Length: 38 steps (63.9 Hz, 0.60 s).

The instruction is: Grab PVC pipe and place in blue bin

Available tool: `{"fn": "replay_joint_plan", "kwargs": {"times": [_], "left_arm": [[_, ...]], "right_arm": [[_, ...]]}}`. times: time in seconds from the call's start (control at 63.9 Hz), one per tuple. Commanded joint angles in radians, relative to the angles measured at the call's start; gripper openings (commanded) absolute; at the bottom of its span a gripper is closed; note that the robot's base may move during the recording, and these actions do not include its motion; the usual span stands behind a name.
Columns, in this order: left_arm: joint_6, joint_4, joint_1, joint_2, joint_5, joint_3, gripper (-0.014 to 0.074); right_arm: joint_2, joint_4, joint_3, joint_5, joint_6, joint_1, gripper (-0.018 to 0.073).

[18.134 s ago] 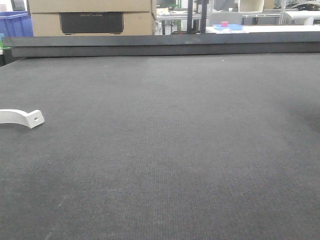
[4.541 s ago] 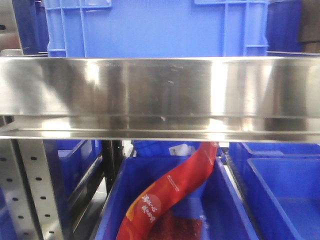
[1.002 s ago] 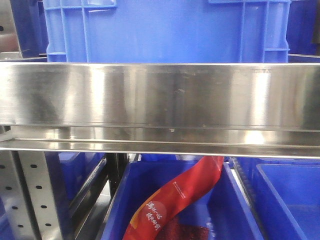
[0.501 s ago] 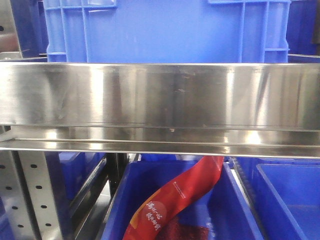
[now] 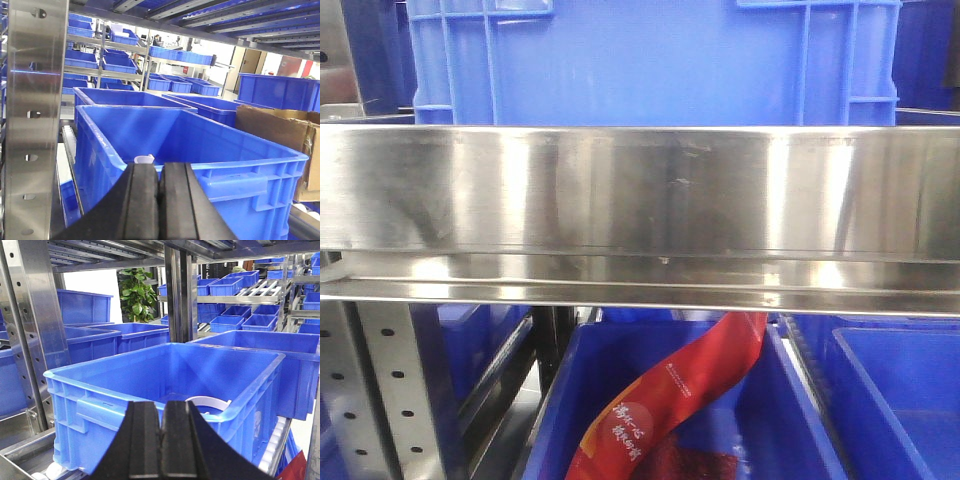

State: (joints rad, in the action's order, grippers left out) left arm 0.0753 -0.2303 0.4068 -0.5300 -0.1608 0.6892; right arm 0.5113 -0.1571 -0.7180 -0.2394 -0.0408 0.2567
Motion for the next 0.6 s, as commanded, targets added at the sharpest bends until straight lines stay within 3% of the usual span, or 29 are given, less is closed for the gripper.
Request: {"fn": "replay_joint_plan", "kwargs": {"times": [0.0,0.266,0.579], "left_arm": [[-0.006,-0.005,-0.005,0.007,0.021,-0.002,-0.0111],[-0.006,-0.005,-0.005,0.007,0.021,-0.002,-0.0111],[-0.006,-0.005,-0.005,0.007,0.021,-0.002,-0.0111]], "right_arm": [[-0.005,0.005,0.001,0.030,-0.002,-0.006,-0.0168],[-0.005,0.005,0.001,0.030,-0.002,-0.006,-0.0168],[-0.007,0.005,0.022,0.131,-0.002,-0.006,-0.0168]]}}
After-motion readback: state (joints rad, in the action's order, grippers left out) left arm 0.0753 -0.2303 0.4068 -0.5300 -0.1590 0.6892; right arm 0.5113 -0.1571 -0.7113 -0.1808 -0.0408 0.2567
